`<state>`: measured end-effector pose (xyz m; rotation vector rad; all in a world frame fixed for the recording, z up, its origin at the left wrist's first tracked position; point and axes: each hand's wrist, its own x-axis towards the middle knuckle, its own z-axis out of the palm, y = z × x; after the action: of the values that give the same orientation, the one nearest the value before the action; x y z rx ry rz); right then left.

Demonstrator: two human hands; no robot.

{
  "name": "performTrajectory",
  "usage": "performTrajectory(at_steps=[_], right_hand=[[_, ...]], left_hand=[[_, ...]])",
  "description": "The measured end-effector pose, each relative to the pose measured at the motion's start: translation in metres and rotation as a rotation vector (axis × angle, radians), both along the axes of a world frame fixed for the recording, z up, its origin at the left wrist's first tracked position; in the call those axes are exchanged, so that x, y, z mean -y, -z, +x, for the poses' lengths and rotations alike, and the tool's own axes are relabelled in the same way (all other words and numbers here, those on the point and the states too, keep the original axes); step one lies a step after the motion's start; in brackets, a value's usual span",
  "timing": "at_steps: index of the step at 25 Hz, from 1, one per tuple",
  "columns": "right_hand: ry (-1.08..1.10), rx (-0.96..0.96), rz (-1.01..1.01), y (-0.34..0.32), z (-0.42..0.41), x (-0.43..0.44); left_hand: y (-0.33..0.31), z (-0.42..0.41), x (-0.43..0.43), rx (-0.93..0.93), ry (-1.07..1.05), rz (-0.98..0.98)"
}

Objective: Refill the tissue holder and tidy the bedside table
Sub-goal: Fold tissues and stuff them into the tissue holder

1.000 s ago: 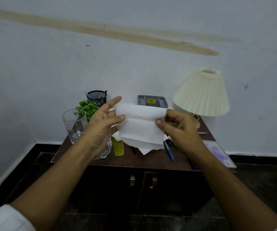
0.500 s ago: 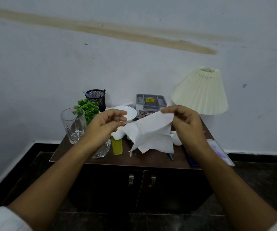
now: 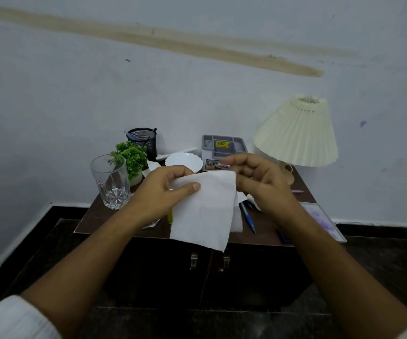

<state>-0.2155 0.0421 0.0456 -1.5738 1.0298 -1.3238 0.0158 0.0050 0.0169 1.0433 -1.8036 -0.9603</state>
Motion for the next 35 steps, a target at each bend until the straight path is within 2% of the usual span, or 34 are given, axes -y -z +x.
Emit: performTrajectory(at_steps=[3, 5, 7, 9, 12, 14, 16, 19, 21, 23, 27, 31, 33, 35], right_hand=[[0.047, 0.217, 0.281, 0.001, -0.003, 0.007], [0.003, 0.154, 0.363, 0.007, -0.003, 0.008], [-0.034, 0.098, 0.365, 0.013, 0.003, 0.004], [0.022, 0.087, 0.351, 0.016, 0.006, 0.003], [0.136, 0.204, 0.322, 0.012, 0.003, 0.005], [0.197, 0.218, 0.321, 0.011, 0.002, 0.006], [0.222, 0.172, 0.315, 0.012, 0.001, 0.005], [0.149, 0.118, 0.254, 0.014, -0.001, 0.004], [0.115, 0.049, 0.202, 0.014, -0.001, 0.003], [0.185, -0.020, 0.189, 0.016, -0.001, 0.003], [0.248, -0.118, 0.183, 0.012, -0.005, 0.003], [0.306, -0.101, 0.110, 0.006, -0.011, -0.004], [0.328, -0.080, 0.102, 0.007, -0.014, -0.004], [0.313, -0.055, 0.101, 0.007, -0.015, -0.002]], left_hand=[[-0.002, 0.002, 0.000, -0.145, 0.015, 0.099], [-0.004, 0.003, -0.001, -0.191, 0.028, 0.131], [-0.004, 0.002, -0.001, -0.214, 0.012, 0.139], [-0.005, 0.000, 0.000, -0.305, -0.031, 0.160], [-0.007, -0.003, 0.000, -0.471, 0.005, 0.324], [-0.002, -0.004, 0.000, -0.432, 0.021, 0.350], [0.002, -0.005, 0.002, -0.398, -0.049, 0.302], [0.007, -0.003, 0.008, -0.375, -0.149, 0.238], [0.006, -0.002, 0.010, -0.368, -0.149, 0.204], [0.002, -0.003, 0.009, -0.358, -0.130, 0.182], [-0.003, -0.003, 0.003, -0.206, -0.119, 0.128], [0.001, -0.002, 0.000, -0.094, -0.201, -0.025], [0.001, -0.003, 0.001, -0.132, -0.238, -0.033], [0.000, -0.006, 0.005, -0.216, -0.180, 0.019]])
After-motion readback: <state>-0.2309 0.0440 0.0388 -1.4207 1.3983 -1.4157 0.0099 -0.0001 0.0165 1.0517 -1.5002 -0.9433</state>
